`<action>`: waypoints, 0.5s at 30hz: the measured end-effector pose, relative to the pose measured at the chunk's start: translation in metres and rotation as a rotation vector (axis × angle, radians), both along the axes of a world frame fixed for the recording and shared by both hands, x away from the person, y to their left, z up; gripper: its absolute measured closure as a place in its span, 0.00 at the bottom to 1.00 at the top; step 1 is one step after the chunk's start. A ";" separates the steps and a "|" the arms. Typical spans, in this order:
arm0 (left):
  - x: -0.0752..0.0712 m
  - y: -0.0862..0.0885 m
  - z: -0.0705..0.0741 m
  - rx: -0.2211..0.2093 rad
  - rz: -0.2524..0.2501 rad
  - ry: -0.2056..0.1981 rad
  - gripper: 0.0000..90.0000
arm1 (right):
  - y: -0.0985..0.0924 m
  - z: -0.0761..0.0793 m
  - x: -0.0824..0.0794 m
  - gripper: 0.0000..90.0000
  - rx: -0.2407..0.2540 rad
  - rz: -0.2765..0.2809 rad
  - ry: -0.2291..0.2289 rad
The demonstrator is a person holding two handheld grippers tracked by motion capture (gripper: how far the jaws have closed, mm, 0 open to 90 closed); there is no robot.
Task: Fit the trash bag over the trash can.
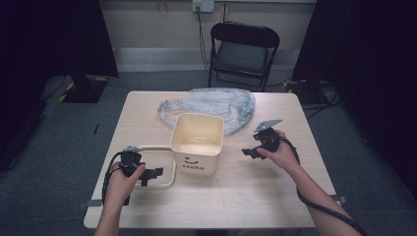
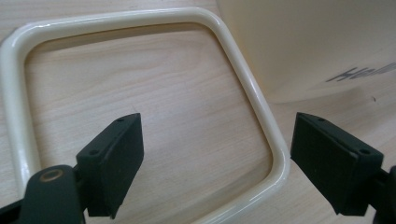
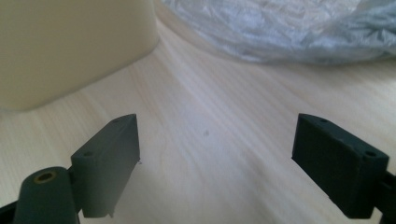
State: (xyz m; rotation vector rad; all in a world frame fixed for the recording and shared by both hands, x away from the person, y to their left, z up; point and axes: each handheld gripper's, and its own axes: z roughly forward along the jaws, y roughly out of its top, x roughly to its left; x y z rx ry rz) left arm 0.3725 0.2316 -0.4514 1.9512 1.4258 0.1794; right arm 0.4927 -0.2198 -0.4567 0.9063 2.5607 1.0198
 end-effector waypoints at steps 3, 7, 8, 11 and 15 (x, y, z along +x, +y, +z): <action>-0.001 -0.003 0.000 0.002 -0.009 0.004 0.19 | 0.009 0.004 0.009 0.16 -0.004 -0.002 -0.011; -0.002 -0.006 0.002 -0.003 -0.020 -0.005 0.18 | 0.020 0.008 0.022 0.16 -0.006 -0.004 -0.024; -0.002 -0.006 0.003 -0.008 -0.020 -0.005 0.18 | 0.023 0.008 0.026 0.16 -0.006 -0.003 -0.023; -0.002 -0.005 0.002 -0.017 -0.022 -0.002 0.18 | 0.031 0.009 0.036 0.16 -0.008 0.006 -0.014; -0.003 -0.002 0.000 -0.022 -0.005 0.005 0.18 | 0.041 0.008 0.049 0.16 -0.037 0.019 -0.016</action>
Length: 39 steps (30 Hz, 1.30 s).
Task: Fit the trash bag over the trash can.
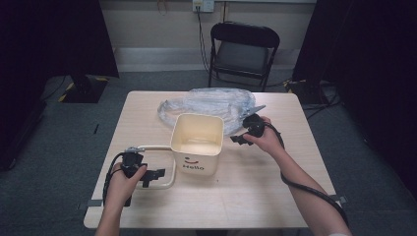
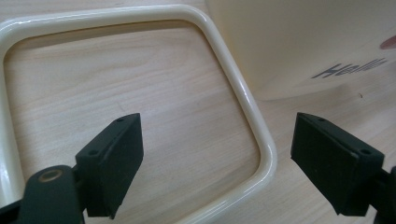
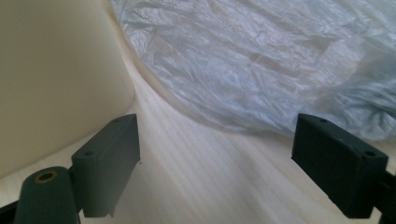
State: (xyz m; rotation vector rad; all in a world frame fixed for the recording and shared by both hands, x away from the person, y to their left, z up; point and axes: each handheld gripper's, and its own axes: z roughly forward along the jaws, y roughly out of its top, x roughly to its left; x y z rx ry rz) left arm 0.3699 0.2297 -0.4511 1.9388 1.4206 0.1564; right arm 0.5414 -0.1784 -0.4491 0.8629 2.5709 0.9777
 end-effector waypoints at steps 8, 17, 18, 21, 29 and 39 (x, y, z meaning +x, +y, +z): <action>-0.001 0.002 0.000 -0.004 -0.001 0.004 0.18 | 0.024 -0.004 0.020 0.17 -0.041 0.024 0.001; -0.002 0.008 0.000 -0.023 0.016 0.008 0.18 | 0.039 -0.020 0.039 0.19 -0.036 0.011 0.038; -0.003 0.009 0.000 -0.026 0.023 0.011 0.18 | 0.040 -0.024 0.040 0.19 -0.038 0.006 0.042; -0.003 0.012 0.000 -0.025 0.022 0.010 0.18 | 0.042 -0.034 0.041 0.19 -0.045 0.003 0.072; -0.005 0.013 0.001 -0.029 0.031 0.009 0.18 | 0.037 -0.039 0.039 0.17 -0.041 -0.017 0.069; -0.004 0.010 0.000 -0.009 0.023 0.024 0.18 | -0.008 -0.039 0.015 0.17 -0.013 -0.070 0.079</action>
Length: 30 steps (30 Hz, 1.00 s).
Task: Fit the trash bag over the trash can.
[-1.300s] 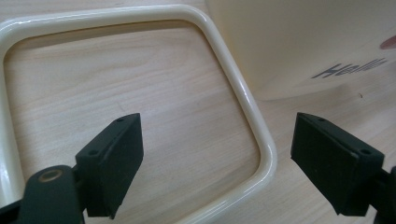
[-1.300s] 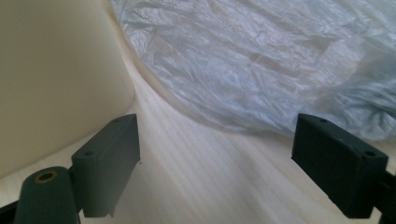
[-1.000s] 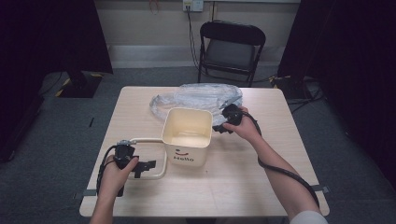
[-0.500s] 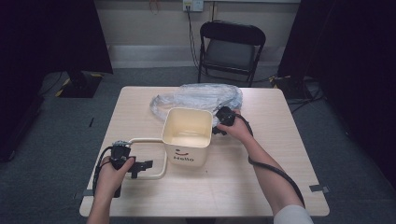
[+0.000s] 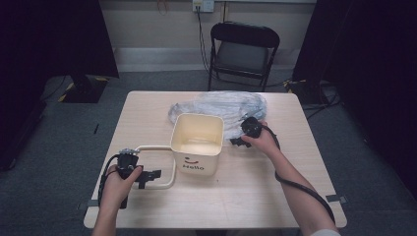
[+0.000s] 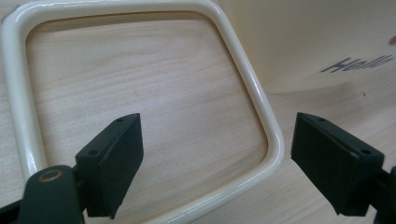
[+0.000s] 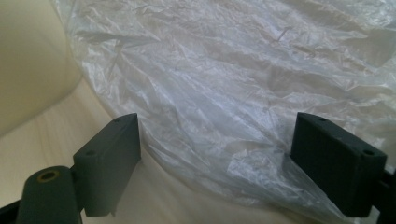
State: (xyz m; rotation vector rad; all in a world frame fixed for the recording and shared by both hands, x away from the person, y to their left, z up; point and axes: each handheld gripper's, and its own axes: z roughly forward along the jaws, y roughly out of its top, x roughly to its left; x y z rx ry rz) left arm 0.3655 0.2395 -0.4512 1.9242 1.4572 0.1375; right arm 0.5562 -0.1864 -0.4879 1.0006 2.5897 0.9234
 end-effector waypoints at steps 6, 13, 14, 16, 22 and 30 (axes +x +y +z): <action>0.001 -0.008 -0.004 0.019 -0.020 0.023 0.18 | -0.026 0.002 -0.022 0.17 -0.041 -0.021 0.006; 0.003 -0.013 -0.008 0.028 -0.042 0.046 0.18 | -0.047 0.002 -0.056 0.16 -0.039 -0.005 0.005; 0.003 -0.013 -0.008 0.027 -0.044 0.047 0.18 | -0.048 0.002 -0.061 0.16 -0.042 -0.003 0.005; 0.002 -0.013 -0.008 0.024 -0.039 0.045 0.18 | -0.051 0.002 -0.071 0.16 -0.043 0.004 0.002; 0.002 -0.014 -0.009 0.024 -0.043 0.048 0.18 | -0.053 0.002 -0.102 0.16 -0.041 0.040 0.003; 0.001 -0.016 -0.009 0.019 -0.048 0.052 0.18 | -0.056 0.020 -0.131 0.17 0.006 0.109 0.015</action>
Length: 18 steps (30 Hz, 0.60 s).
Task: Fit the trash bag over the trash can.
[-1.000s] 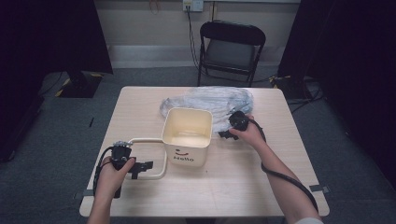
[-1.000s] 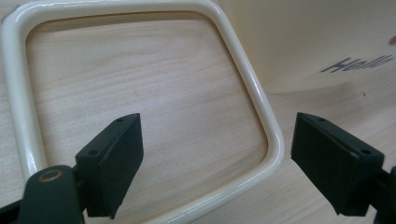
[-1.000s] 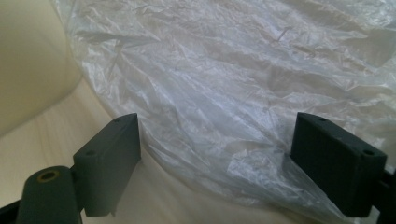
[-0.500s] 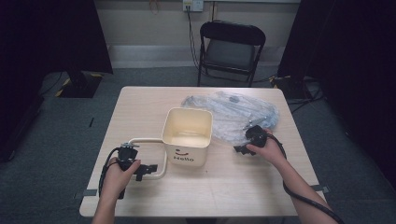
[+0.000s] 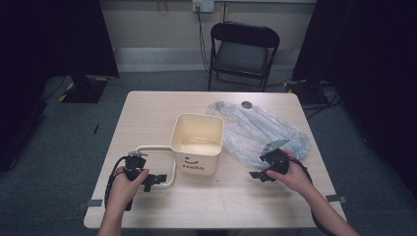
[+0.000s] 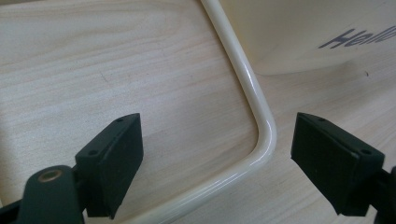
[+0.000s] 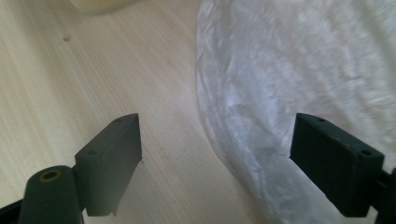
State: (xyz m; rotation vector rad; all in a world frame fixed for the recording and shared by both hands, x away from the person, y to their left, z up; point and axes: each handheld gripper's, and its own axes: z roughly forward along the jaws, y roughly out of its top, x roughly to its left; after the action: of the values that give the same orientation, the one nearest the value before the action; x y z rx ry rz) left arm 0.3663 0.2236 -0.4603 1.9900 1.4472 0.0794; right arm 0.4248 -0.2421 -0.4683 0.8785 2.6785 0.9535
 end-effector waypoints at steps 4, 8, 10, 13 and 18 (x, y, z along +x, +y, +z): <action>0.001 0.000 -0.002 0.006 0.000 0.007 0.18 | -0.014 0.020 0.008 0.17 0.029 -0.041 -0.043; 0.002 -0.001 -0.003 0.009 -0.008 0.007 0.18 | -0.034 0.020 0.030 0.16 0.032 -0.121 -0.079; 0.002 -0.002 -0.004 0.006 -0.008 0.009 0.18 | -0.043 0.013 0.041 0.16 0.034 -0.153 -0.073; 0.003 -0.002 -0.006 0.008 -0.011 0.017 0.18 | -0.052 -0.001 0.053 0.16 -0.002 -0.200 -0.046; 0.003 0.000 -0.007 0.012 -0.008 0.019 0.18 | -0.054 -0.018 0.056 0.16 -0.046 -0.216 -0.023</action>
State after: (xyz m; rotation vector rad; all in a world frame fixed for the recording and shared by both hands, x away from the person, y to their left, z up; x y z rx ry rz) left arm 0.3694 0.2232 -0.4672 2.0113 1.4537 0.0659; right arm 0.4805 -0.2966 -0.4860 1.1120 2.5107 0.8448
